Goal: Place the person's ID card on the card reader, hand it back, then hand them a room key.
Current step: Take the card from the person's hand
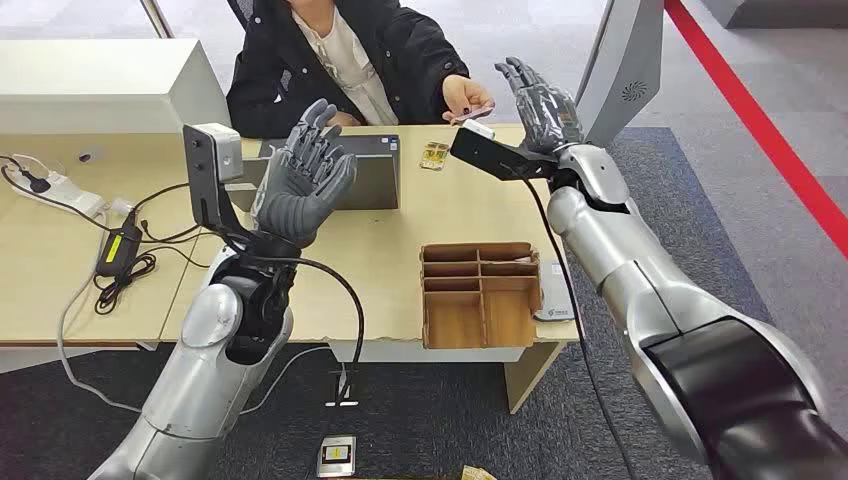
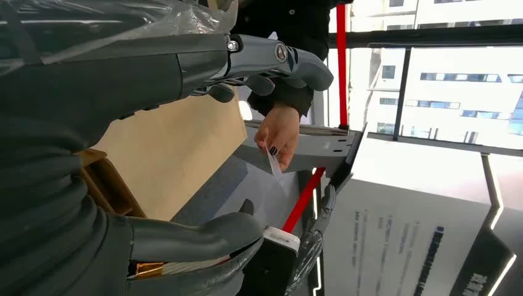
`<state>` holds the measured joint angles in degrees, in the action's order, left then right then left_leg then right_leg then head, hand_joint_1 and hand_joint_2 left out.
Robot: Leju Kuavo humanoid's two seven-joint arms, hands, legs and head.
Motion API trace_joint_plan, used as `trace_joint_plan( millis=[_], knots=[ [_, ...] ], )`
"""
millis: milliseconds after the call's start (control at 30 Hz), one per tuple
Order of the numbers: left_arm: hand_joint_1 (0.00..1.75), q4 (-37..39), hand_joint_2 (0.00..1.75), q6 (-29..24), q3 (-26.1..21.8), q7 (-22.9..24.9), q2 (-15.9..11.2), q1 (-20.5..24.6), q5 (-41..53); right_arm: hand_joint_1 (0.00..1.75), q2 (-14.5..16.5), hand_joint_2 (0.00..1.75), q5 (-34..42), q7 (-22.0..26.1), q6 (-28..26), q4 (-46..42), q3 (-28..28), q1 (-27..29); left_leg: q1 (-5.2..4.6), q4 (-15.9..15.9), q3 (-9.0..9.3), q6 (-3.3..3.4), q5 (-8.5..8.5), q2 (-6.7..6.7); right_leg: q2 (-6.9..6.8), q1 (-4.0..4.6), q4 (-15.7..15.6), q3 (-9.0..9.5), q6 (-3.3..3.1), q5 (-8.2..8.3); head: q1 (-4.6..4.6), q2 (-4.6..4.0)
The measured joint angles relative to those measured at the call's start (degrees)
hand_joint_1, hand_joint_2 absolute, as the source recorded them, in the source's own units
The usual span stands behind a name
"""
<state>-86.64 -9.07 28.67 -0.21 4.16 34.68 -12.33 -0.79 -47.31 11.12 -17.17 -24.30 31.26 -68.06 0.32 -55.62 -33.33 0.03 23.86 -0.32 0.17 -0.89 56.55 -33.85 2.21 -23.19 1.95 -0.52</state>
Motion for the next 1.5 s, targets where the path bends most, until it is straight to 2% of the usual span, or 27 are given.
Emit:
trace_joint_plan(
  millis=[433, 567, 1500],
  knots=[
    [0.0, 0.28, 1.75, 0.1, 0.58, -0.09, 0.04, 0.32, -1.24, 0.0, 0.03, 1.75, -0.76, -2.27, -1.42, 3.41, 2.05, -1.02, 0.0, -0.01, 0.0, 0.0, 0.0, 0.01, 0.0, 0.0, 0.0, -0.01, 0.0, 0.0, 0.01, 0.0],
    [0.0, 1.19, 1.75, 1.14, 0.58, -0.86, -0.18, 1.94, -2.45, 1.75, 0.24, 1.75, -0.91, -2.57, -1.61, 4.08, 2.12, -1.47, 0.0, 0.0, 0.01, 0.0, 0.0, 0.02, 0.01, 0.0, 0.0, 0.0, 0.0, 0.01, 0.0, 0.0],
    [0.0, 4.34, 1.75, -0.09, 1.6, -2.26, -0.23, 3.53, -3.08, 1.75, 0.68, 1.75, 3.15, 0.43, -3.12, 4.94, 1.97, -1.63, 0.0, -0.01, 0.02, 0.0, 0.0, 0.03, 0.02, 0.0, 0.0, -0.01, 0.0, 0.01, 0.0, 0.0]
  ],
)
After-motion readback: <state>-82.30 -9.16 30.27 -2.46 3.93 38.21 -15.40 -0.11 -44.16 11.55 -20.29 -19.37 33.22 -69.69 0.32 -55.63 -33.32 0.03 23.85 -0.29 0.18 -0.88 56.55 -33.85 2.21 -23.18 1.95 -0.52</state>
